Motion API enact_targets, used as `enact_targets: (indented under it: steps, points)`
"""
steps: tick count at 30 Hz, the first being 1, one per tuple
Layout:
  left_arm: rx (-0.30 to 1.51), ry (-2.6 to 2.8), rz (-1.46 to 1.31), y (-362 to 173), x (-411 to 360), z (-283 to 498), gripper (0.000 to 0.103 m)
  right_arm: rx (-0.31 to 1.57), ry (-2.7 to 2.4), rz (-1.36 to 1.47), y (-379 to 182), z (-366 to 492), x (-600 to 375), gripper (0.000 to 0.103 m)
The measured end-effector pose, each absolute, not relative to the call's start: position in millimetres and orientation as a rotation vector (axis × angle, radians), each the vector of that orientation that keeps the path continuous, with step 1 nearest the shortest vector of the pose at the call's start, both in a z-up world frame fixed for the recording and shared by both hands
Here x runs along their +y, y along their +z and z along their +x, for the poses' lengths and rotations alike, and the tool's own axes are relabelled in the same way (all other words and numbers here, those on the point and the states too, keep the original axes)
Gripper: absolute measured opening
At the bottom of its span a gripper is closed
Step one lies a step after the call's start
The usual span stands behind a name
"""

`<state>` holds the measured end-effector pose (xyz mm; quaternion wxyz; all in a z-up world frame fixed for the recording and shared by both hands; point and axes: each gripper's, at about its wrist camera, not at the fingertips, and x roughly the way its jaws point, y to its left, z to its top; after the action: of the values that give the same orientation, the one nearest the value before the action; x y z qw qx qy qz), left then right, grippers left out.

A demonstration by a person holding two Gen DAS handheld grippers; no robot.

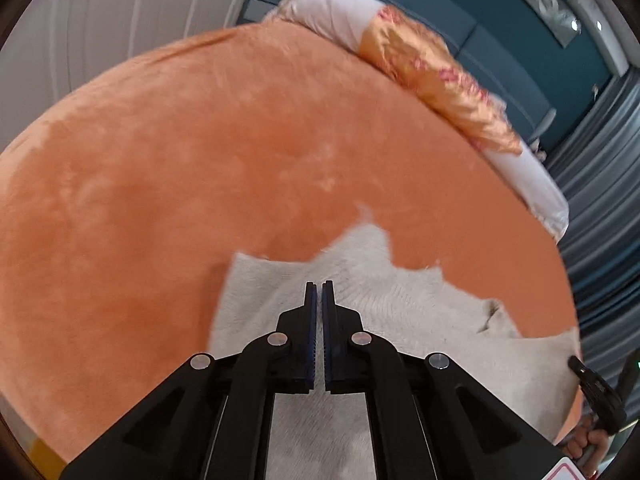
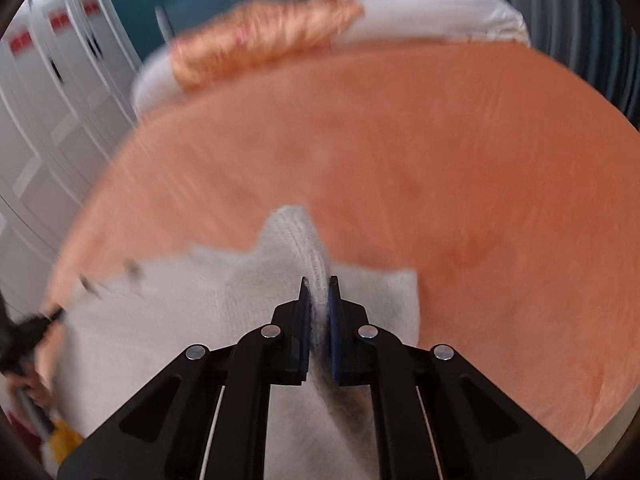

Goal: Fold small clothes

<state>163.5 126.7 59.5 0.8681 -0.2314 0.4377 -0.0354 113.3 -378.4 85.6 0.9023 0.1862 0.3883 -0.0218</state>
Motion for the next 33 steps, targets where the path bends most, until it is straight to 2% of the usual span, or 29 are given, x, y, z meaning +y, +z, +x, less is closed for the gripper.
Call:
enact_targets:
  steps: [2,5,7,9,10,11,12,13,14,15,18,20,23,24,25,26,27,28,33]
  points:
    - [0.942,-0.045,-0.465,50.0,131.3,159.0,0.000,0.812,-0.090,0.402,75.5,106.6,-390.1,0.006]
    - [1.030,-0.020,-0.450,12.1,130.2,166.5,0.001,1.018,-0.136,0.425,10.2,126.6,-400.8,0.007]
    - [0.994,-0.007,-0.446,15.7,129.2,166.2,0.005,1.030,-0.139,0.412,-2.5,130.3,-398.4,0.008]
    - [0.969,-0.018,-0.497,29.7,129.5,163.7,0.025,0.981,-0.130,0.432,19.3,125.6,-394.4,0.011]
    - [0.963,-0.024,-0.526,35.5,130.4,161.6,0.031,0.952,-0.119,0.450,26.2,121.5,-394.2,0.015]
    - [0.953,-0.029,-0.548,42.2,131.1,158.1,0.043,0.910,-0.110,0.459,39.0,113.6,-392.8,0.024]
    - [0.935,-0.039,-0.551,51.1,131.1,152.4,0.050,0.897,-0.116,0.452,44.3,107.5,-391.5,0.029]
    - [0.924,-0.046,-0.535,58.0,130.8,146.1,0.053,0.887,-0.127,0.442,49.7,100.1,-390.1,0.036]
    - [0.925,-0.043,-0.513,62.8,130.9,137.7,0.059,0.880,-0.135,0.441,54.6,89.0,-390.1,0.038]
    - [0.935,-0.040,-0.506,64.8,129.1,132.1,0.060,0.879,-0.133,0.452,56.3,77.9,-391.3,0.039]
    - [0.976,-0.068,-0.539,59.4,136.6,97.7,0.060,0.913,-0.140,0.522,49.1,33.7,-398.0,0.052]
    - [0.997,-0.079,-0.552,51.9,141.0,73.1,0.060,0.969,-0.148,0.550,33.5,6.8,-399.1,0.052]
    - [0.993,-0.104,-0.539,42.8,140.6,45.6,0.056,1.028,-0.141,0.582,17.0,-10.7,-398.3,0.053]
    - [0.988,-0.099,-0.516,41.0,138.6,41.1,0.046,1.037,-0.138,0.589,13.2,-12.7,-398.6,0.053]
    - [0.987,-0.093,-0.506,41.1,136.8,40.0,0.037,1.039,-0.133,0.589,11.0,-14.0,-397.0,0.045]
    - [0.984,-0.092,-0.499,41.2,136.2,40.0,0.013,1.024,-0.114,0.581,11.9,-13.9,-394.3,0.030]
    - [0.993,-0.108,-0.504,41.2,135.5,42.1,0.000,1.010,-0.108,0.566,15.9,-13.2,-392.4,0.021]
    - [1.002,-0.113,-0.511,41.8,135.6,43.6,0.000,0.987,-0.094,0.563,22.3,-12.1,-390.3,0.011]
    - [0.970,-0.066,-0.428,64.6,142.2,25.8,0.000,0.845,-0.063,0.565,70.2,-35.9,-390.1,0.008]
